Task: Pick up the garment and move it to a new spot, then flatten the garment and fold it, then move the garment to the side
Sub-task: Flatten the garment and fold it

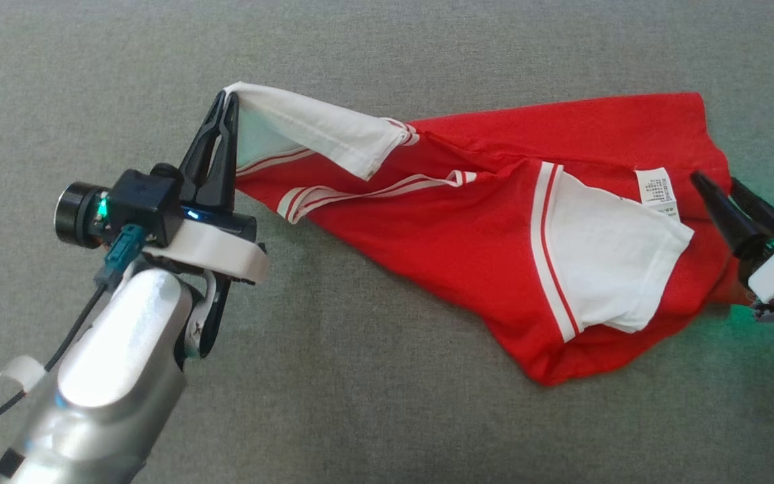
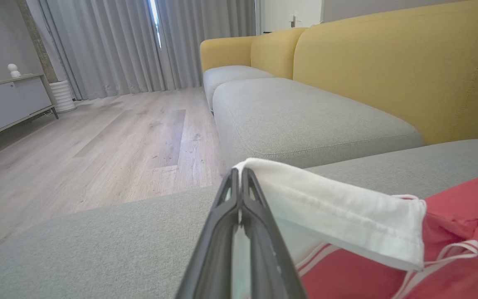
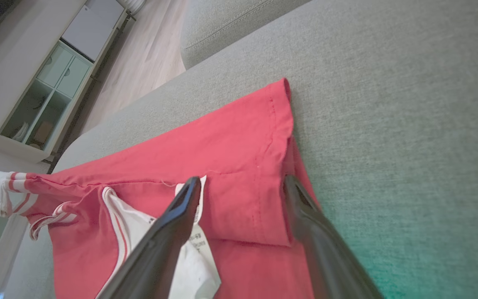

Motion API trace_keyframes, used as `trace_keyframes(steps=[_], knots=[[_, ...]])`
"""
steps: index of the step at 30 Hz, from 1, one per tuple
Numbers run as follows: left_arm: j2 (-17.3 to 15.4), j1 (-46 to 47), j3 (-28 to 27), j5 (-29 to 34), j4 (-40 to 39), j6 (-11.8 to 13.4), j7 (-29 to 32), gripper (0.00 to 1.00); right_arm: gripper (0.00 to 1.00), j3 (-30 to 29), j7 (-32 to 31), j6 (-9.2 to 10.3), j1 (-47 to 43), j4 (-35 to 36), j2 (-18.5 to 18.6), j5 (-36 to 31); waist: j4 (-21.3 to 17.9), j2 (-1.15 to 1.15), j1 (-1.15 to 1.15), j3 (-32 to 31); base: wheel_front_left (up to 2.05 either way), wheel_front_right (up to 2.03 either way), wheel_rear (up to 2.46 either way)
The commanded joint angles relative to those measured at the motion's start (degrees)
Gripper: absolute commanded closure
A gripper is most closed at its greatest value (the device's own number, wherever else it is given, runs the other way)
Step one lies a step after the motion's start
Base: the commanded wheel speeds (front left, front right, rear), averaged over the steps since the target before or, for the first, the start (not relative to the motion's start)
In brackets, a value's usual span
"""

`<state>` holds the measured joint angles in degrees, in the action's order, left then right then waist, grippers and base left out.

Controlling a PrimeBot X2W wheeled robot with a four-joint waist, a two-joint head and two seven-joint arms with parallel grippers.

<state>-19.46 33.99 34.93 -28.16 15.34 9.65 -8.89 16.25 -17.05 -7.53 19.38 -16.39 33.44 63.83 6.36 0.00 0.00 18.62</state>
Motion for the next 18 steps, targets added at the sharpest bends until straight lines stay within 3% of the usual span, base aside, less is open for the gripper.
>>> trace_keyframes(steps=[1,8,11,18], knots=[[-1.62,2.82,-2.19,0.52,-1.35,0.50,-0.11,1.00,0.00,0.45,0.84,0.04,1.34,1.17,2.27,0.77,0.01,0.00,0.00,0.01,0.00,0.00,0.00],[-1.64,3.11,-1.85,0.40,-1.07,0.42,-0.01,1.00,0.00,1.58,2.19,0.04,2.59,-0.03,2.65,1.91,0.17,0.00,0.00,0.08,0.00,0.00,0.00],[-1.59,3.17,-1.62,0.36,-0.98,0.37,-0.02,1.00,0.08,2.10,2.82,0.04,3.18,-0.58,2.86,2.50,0.32,0.00,0.00,0.20,0.00,0.00,0.00],[-1.30,3.40,-1.16,0.21,-0.66,0.41,-0.06,1.00,0.67,3.73,3.45,0.04,4.06,-2.03,3.87,3.01,0.78,0.00,0.00,0.50,0.00,0.00,0.00]])
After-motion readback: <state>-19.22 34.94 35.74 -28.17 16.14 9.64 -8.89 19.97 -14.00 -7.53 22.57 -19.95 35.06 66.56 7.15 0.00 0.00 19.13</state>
